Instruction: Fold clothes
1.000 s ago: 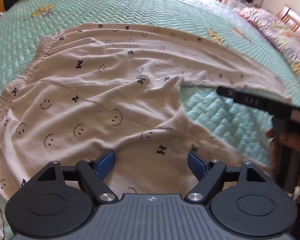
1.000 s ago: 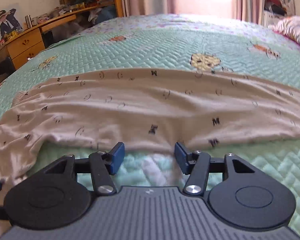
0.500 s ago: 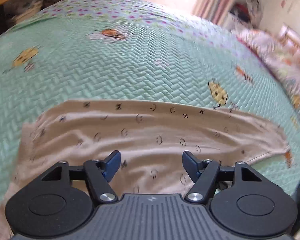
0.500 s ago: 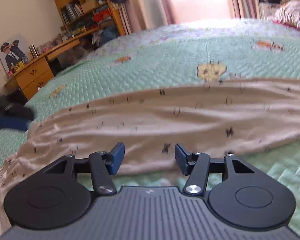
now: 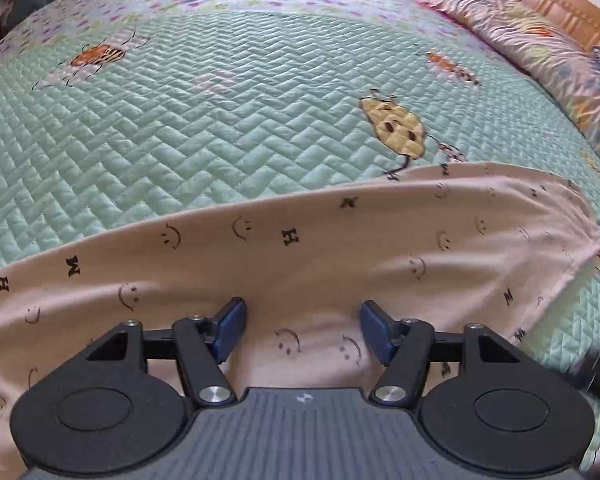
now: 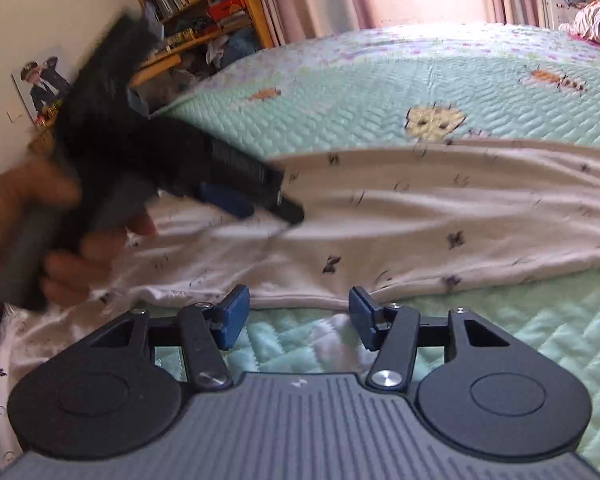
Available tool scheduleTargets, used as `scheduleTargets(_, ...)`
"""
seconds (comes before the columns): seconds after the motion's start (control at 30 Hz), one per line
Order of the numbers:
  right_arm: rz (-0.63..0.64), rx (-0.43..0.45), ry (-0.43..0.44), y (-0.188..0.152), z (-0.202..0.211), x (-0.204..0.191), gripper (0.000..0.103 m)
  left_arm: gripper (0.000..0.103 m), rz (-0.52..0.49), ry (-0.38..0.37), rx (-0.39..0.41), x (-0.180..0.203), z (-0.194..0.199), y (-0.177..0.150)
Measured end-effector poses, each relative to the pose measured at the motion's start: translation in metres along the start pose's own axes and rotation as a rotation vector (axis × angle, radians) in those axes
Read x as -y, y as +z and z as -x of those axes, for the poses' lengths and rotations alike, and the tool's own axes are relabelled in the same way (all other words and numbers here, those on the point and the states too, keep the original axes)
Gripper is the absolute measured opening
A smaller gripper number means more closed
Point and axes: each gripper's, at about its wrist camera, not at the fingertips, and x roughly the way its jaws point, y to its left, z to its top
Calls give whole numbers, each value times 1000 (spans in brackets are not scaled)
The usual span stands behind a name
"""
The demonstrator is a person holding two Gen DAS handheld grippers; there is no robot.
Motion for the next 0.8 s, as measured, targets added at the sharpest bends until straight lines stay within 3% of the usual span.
scheduleTargets(0.1, 33, 91, -72, 28, 9, 15, 57, 78, -11, -17, 17, 0, 6, -8)
scheduleTargets(0.2, 60, 99, -106, 55, -6, 22, 57, 76, -7, -39, 35, -2, 13, -13)
scheduleTargets(0.23, 70, 95, -99, 62, -14, 21, 57, 69, 30, -60, 40, -10, 18, -12)
scheduleTargets(0.27, 87, 98, -97, 66, -21, 18, 57, 56, 68, -81, 47, -18, 23, -12)
scheduleTargets(0.33, 130, 105, -96, 69, -36, 10, 56, 45, 146, -115, 80, -41, 41, -10)
scheduleTargets(0.47, 243, 93, -82, 69, -66, -14, 50, 45, 229, 20, 230, -100, 87, -5)
scheduleTargets(0.57, 351, 88, -80, 68, -88, -36, 48, 45, 230, 148, 198, -136, 91, 4)
scheduleTargets(0.7, 496, 78, -64, 75, -115, -56, 48, 47, 175, 196, 122, -153, 79, 4)
scheduleTargets(0.8, 514, 49, -21, 84, -128, -59, 47, 47, 174, 174, 123, -157, 74, 1)
